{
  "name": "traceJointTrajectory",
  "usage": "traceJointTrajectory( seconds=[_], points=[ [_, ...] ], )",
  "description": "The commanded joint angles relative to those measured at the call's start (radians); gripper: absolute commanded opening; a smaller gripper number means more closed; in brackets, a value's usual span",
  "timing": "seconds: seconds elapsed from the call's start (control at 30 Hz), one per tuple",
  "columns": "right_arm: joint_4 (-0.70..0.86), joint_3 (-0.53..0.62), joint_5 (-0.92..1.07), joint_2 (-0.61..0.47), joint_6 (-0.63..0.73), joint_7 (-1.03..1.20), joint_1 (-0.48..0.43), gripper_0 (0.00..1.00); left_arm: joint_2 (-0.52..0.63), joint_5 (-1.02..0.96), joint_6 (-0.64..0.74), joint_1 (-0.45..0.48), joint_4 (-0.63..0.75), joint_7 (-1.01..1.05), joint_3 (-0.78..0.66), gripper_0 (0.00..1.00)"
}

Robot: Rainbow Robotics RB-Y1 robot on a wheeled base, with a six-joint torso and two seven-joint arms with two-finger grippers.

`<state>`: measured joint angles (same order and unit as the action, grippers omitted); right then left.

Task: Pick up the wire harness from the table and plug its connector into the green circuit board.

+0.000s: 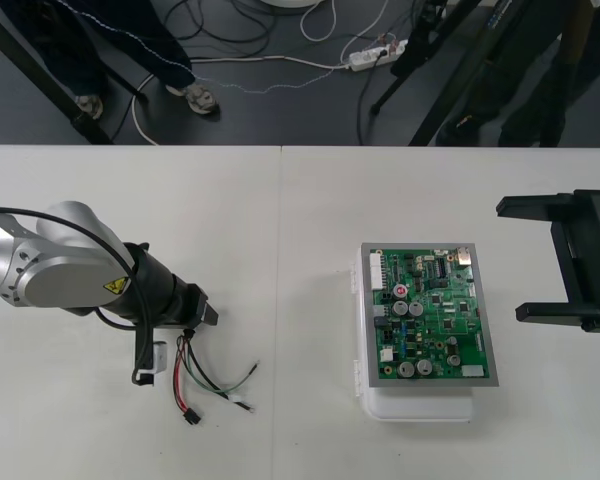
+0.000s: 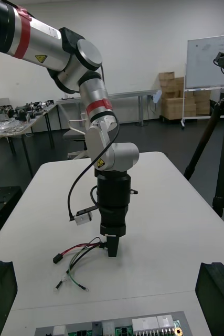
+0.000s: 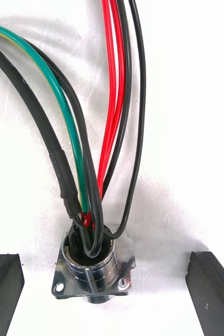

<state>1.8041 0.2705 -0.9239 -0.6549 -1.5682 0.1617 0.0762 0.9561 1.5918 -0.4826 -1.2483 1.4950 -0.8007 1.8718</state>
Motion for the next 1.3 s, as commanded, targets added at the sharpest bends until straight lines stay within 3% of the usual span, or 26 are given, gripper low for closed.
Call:
traceJointTrajectory(
  seconds=[0.03,0.2,0.43,1.07,1.17,1.27,1.3],
  points=[
    [0.004,-0.002,0.004,-0.017,-0.003,-0.047,0.024,1.0,-0.05,0.011,0.053,0.023,-0.041,-0.1,0.0,0.91],
    [0.004,-0.002,0.004,-0.017,-0.003,-0.047,0.024,1.0,-0.062,0.019,0.053,0.024,-0.055,-0.114,0.0,0.89],
    [0.004,-0.002,0.004,-0.017,-0.003,-0.047,0.024,1.0,-0.068,0.014,0.053,0.046,-0.048,-0.123,0.0,0.79],
    [0.004,-0.002,0.004,-0.017,-0.003,-0.047,0.024,1.0,-0.091,0.01,0.053,0.07,0.008,-0.144,0.0,0.78],
    [0.004,-0.002,0.004,-0.017,-0.003,-0.047,0.024,1.0,-0.091,0.01,0.053,0.072,0.016,-0.146,0.0,0.69],
    [0.004,-0.002,0.004,-0.017,-0.003,-0.047,0.024,1.0,-0.091,0.014,0.053,0.07,0.018,-0.147,0.0,0.46],
    [0.004,-0.002,0.004,-0.017,-0.003,-0.047,0.024,1.0,-0.091,0.016,0.053,0.07,0.018,-0.149,0.0,0.42]
  ],
)
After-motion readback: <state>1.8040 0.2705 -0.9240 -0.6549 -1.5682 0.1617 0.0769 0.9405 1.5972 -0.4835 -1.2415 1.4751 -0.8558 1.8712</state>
